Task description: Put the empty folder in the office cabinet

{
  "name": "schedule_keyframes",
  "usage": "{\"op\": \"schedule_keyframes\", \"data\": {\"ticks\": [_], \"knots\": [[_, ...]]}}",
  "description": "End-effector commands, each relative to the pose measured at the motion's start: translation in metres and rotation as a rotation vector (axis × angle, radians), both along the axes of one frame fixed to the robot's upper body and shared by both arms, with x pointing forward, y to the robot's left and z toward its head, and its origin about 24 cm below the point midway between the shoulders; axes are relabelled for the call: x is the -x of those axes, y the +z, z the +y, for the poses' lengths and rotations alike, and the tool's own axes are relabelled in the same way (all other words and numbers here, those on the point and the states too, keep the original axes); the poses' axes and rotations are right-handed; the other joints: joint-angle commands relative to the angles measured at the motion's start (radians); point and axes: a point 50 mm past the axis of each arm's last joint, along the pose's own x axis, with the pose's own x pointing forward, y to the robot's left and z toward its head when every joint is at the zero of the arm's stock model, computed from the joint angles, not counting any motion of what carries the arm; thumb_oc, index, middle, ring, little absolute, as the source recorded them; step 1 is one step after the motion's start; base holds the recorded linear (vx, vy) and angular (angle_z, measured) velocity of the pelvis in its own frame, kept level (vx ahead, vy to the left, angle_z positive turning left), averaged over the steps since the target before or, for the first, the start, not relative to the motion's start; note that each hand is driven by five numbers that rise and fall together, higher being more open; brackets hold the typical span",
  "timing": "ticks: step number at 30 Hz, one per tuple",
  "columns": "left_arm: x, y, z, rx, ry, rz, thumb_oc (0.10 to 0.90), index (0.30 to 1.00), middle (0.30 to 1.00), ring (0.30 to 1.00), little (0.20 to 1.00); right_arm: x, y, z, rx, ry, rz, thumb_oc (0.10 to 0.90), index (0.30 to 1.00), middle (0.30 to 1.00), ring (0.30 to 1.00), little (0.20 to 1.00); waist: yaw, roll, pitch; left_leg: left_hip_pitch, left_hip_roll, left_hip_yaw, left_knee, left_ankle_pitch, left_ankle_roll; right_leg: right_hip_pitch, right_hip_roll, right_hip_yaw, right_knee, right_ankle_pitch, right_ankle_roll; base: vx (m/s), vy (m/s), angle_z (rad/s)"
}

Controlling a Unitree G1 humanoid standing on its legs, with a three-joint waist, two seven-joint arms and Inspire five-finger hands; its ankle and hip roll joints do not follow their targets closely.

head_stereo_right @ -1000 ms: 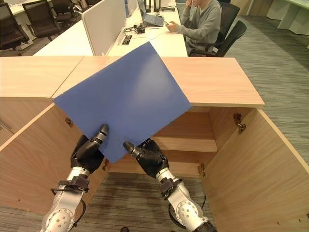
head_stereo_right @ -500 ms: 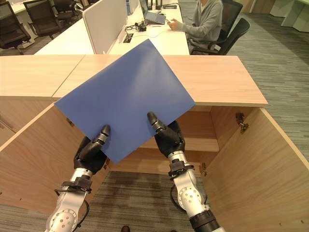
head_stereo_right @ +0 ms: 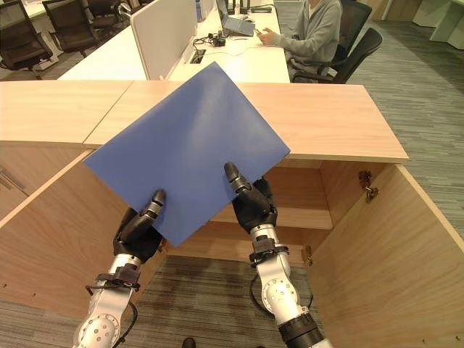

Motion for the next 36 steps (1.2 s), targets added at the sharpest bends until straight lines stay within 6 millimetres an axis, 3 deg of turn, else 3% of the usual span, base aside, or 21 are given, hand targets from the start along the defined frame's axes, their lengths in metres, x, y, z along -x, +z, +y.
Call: {"op": "schedule_keyframes", "data": {"ticks": [1,11,20,36], "knots": [[-0.023,0.047,0.000,-0.065,0.013,-0.243,0.400,0.300,0.300,0.300,0.300,-0.002,0.076,0.030,-0.149,0.107,-0.345,0.800,0.900,0.900,0.900,0.900,0.000,-0.024,-0.044,0.044,0.121,-0.006,-0.002,-0.053,-0.103,0.066,-0.098,0.026,0.015,-0.099,0.103,0.00,0.000,0.00],[-0.033,0.072,-0.013,-0.090,-0.028,-0.351,0.400,0.300,0.300,0.300,0.300,0.004,0.045,0.048,-0.064,0.230,-0.223,0.800,0.900,0.900,0.900,0.900,-0.008,-0.030,-0.041,0.040,0.123,-0.008,-0.002,-0.051,-0.107,0.062,-0.096,0.025,0.015,-0.098,0.102,0.00,0.000,0.00],[-0.035,0.075,-0.017,-0.102,-0.040,-0.366,0.400,0.300,0.300,0.300,0.300,0.007,0.027,0.055,-0.047,0.282,-0.147,0.800,0.900,0.900,0.900,0.900,-0.015,-0.029,-0.038,0.042,0.121,-0.005,-0.002,-0.051,-0.108,0.060,-0.096,0.027,0.015,-0.097,0.102,0.00,0.000,0.00],[-0.033,0.063,-0.012,-0.103,-0.017,-0.311,0.400,0.300,0.300,0.300,0.300,0.002,0.035,0.046,-0.083,0.217,-0.172,0.800,0.900,0.900,0.900,0.900,-0.013,-0.027,-0.040,0.042,0.121,-0.009,-0.002,-0.053,-0.105,0.063,-0.096,0.028,0.017,-0.100,0.102,0.00,0.000,0.00]]}}
